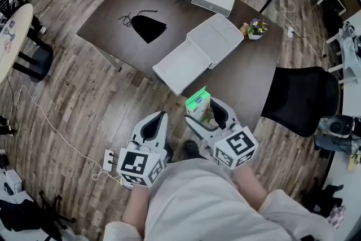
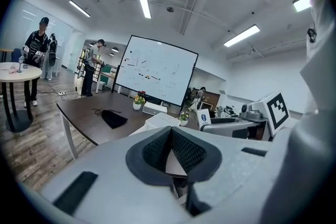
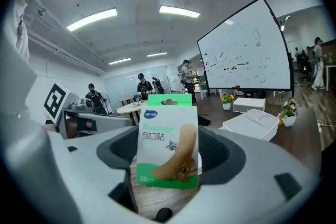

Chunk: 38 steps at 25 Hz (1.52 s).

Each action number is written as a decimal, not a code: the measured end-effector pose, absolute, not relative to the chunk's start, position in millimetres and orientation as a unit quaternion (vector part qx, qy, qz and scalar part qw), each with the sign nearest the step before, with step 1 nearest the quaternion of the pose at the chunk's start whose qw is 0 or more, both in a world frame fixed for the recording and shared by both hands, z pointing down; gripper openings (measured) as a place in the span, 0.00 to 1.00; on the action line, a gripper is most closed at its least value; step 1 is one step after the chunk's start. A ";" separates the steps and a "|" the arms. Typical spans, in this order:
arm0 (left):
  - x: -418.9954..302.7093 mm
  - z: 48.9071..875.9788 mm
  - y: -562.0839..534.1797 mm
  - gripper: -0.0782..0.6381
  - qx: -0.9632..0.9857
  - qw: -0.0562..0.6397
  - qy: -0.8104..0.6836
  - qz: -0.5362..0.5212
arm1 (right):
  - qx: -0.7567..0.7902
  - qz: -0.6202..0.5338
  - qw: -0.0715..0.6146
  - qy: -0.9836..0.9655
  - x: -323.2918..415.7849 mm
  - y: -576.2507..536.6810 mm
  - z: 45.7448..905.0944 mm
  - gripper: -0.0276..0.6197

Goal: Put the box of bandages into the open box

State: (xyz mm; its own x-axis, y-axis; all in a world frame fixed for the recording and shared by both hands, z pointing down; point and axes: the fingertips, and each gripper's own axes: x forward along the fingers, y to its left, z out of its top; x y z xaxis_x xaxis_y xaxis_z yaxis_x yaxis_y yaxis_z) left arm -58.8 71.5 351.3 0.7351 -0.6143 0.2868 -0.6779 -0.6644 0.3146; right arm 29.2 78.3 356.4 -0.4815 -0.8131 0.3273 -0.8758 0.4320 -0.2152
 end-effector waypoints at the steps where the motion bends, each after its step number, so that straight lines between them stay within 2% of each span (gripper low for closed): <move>1: -63.0 350.7 67.1 0.12 0.911 0.204 -0.351 0.077 | 0.505 0.180 0.090 -0.839 25.4 75.0 356.8 0.59; 18: -110.3 355.9 17.5 0.12 0.936 0.195 -0.276 0.096 | 0.580 0.197 0.095 -0.785 -10.3 33.0 377.3 0.59; 25: -107.8 365.5 10.5 0.11 0.939 0.209 -0.253 0.103 | 0.607 0.211 0.102 -0.759 -3.8 28.8 388.3 0.59; 38: -88.6 371.0 -11.7 0.11 0.936 0.218 -0.249 0.117 | 0.589 0.210 0.160 -0.764 19.0 -0.7 411.6 0.59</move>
